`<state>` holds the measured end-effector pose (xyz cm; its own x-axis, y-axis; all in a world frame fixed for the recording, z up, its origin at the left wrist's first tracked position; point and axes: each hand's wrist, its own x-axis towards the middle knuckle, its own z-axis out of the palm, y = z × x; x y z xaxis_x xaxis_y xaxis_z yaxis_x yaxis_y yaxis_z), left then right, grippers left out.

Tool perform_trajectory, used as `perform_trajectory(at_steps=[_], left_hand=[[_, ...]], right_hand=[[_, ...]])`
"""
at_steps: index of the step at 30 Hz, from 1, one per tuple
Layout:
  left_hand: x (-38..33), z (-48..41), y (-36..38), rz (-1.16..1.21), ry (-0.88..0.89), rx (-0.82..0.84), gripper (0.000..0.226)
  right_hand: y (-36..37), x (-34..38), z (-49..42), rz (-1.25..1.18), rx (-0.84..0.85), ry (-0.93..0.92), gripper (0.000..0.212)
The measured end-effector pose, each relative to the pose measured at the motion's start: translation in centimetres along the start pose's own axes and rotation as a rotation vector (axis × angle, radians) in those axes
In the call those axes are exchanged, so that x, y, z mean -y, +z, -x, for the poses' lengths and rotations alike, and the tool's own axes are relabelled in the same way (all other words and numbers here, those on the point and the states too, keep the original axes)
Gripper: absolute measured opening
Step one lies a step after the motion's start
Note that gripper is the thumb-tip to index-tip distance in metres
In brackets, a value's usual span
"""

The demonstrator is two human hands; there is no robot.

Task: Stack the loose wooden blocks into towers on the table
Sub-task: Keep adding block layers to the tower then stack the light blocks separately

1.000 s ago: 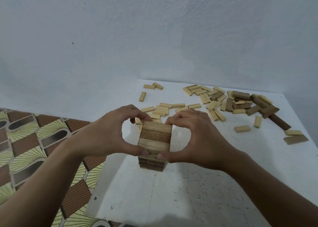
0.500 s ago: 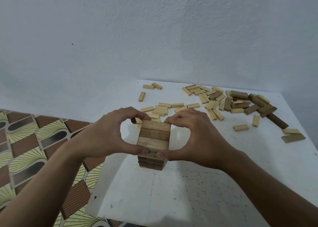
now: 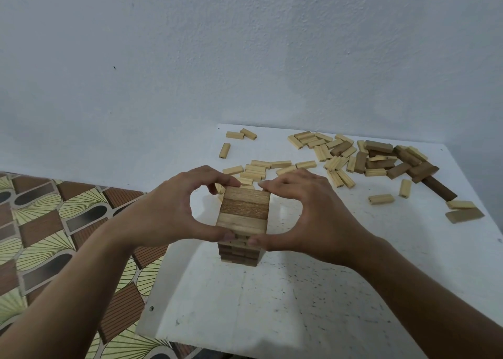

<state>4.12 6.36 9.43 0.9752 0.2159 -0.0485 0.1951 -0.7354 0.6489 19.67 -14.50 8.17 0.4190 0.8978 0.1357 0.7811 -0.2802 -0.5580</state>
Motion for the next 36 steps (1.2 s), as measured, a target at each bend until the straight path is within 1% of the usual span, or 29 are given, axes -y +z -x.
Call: perform_trajectory(at_steps=[5, 7, 9, 11, 13, 15, 18, 20, 23, 26, 29, 33, 36], left_hand=[[0.2, 0.0, -0.1, 0.010, 0.014, -0.005, 0.076], [0.4, 0.1, -0.2, 0.038, 0.012, -0.012, 0.074], [0.5, 0.1, 0.0, 0.095, -0.006, -0.048, 0.068], [0.2, 0.1, 0.3, 0.182, -0.003, -0.113, 0.055], [-0.2, -0.1, 0.8, 0.288, 0.009, -0.184, 0.040], [-0.6, -0.3, 1.3, 0.388, -0.004, -0.246, 0.025], [-1.0, -0.5, 2.0, 0.443, -0.031, -0.285, 0.020], [-1.2, -0.7, 2.3, 0.428, -0.018, -0.283, 0.025], [-1.5, -1.2, 2.5, 0.341, -0.008, -0.295, 0.032], [-1.4, -1.3, 2.6, 0.285, -0.035, -0.345, 0.025], [-1.2, -1.0, 2.8, 0.306, -0.074, -0.364, 0.024], [-0.5, -0.2, 3.2, 0.368, -0.105, -0.327, 0.032], [-0.2, 0.5, 3.4, 0.392, -0.084, -0.291, 0.043]], right_hand=[[0.3, -0.5, 0.1, -0.035, 0.018, 0.005, 0.100], [0.4, -0.9, 0.2, -0.068, 0.025, 0.012, 0.099], [0.4, -1.1, 0.3, -0.114, 0.016, 0.021, 0.095], [0.5, -1.3, 0.4, -0.178, -0.040, 0.035, 0.084], [0.6, -1.3, 0.2, -0.230, -0.108, 0.044, 0.069], [0.6, -1.3, 0.1, -0.265, -0.143, 0.041, 0.054], [0.6, -1.3, -0.1, -0.304, -0.170, 0.046, 0.036], [0.6, -1.5, -0.2, -0.335, -0.190, 0.042, 0.032], [0.3, -1.7, 0.0, -0.339, -0.162, 0.025, 0.042], [0.2, -2.0, 0.4, -0.309, -0.066, 0.020, 0.053], [0.7, -2.3, 0.8, -0.266, 0.005, 0.029, 0.059], [1.2, -2.3, 1.0, -0.277, 0.030, 0.049, 0.063], [1.4, -1.9, 1.1, -0.306, 0.022, 0.050, 0.057]])
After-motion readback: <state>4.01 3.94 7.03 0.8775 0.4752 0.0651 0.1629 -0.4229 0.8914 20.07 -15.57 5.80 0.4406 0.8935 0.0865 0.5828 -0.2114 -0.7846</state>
